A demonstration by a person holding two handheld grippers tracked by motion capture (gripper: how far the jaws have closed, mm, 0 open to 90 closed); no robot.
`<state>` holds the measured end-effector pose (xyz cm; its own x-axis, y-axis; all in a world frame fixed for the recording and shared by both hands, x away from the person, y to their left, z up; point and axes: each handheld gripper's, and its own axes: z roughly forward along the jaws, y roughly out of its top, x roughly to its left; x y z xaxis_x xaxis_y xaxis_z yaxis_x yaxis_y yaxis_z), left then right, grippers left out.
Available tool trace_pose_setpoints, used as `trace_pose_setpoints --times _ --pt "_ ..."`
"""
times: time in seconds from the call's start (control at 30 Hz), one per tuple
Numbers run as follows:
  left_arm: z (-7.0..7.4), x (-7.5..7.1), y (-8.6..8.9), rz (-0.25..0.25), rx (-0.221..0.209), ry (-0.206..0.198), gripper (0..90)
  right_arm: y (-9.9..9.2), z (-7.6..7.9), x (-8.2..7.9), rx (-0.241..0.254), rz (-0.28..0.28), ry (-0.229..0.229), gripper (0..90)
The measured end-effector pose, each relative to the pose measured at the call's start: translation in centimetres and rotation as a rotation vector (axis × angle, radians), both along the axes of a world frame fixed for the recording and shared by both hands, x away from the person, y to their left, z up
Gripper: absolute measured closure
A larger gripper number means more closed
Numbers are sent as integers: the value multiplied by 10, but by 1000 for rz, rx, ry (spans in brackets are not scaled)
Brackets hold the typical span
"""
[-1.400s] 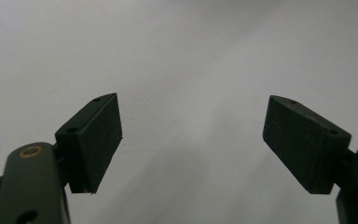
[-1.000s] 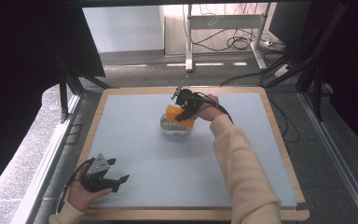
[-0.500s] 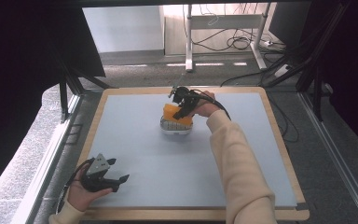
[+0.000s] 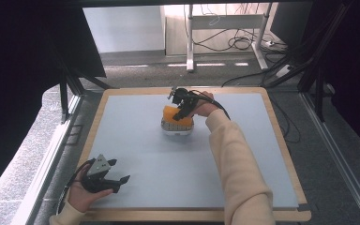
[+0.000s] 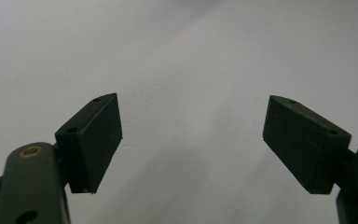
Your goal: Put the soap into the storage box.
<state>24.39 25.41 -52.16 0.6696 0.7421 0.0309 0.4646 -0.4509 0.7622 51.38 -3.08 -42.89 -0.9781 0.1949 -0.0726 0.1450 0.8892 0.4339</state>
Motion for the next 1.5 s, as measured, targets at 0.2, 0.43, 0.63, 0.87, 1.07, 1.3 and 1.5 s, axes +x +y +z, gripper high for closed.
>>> trace_pose_setpoints --times 0.2,0.43,0.63,0.87,1.07,1.3,1.5 --pt "0 0 0 -2 3 -1 197 2 -4 2 -13 -3 -1 614" --pt "0 0 0 -4 3 5 197 4 -14 3 -35 22 13 614" --pt "0 0 0 -6 5 6 197 4 -10 4 11 -5 18 509" --pt "0 -1 -1 -6 7 4 197 1 -9 0 15 -87 -46 306" --pt "-1 0 -2 -6 10 7 197 -9 -5 -1 94 -167 -82 246" --pt "0 0 -2 -9 17 4 196 -22 0 -6 160 -223 -80 233" --pt "0 -1 -1 4 8 -2 197 -37 3 -17 209 -302 -94 233"
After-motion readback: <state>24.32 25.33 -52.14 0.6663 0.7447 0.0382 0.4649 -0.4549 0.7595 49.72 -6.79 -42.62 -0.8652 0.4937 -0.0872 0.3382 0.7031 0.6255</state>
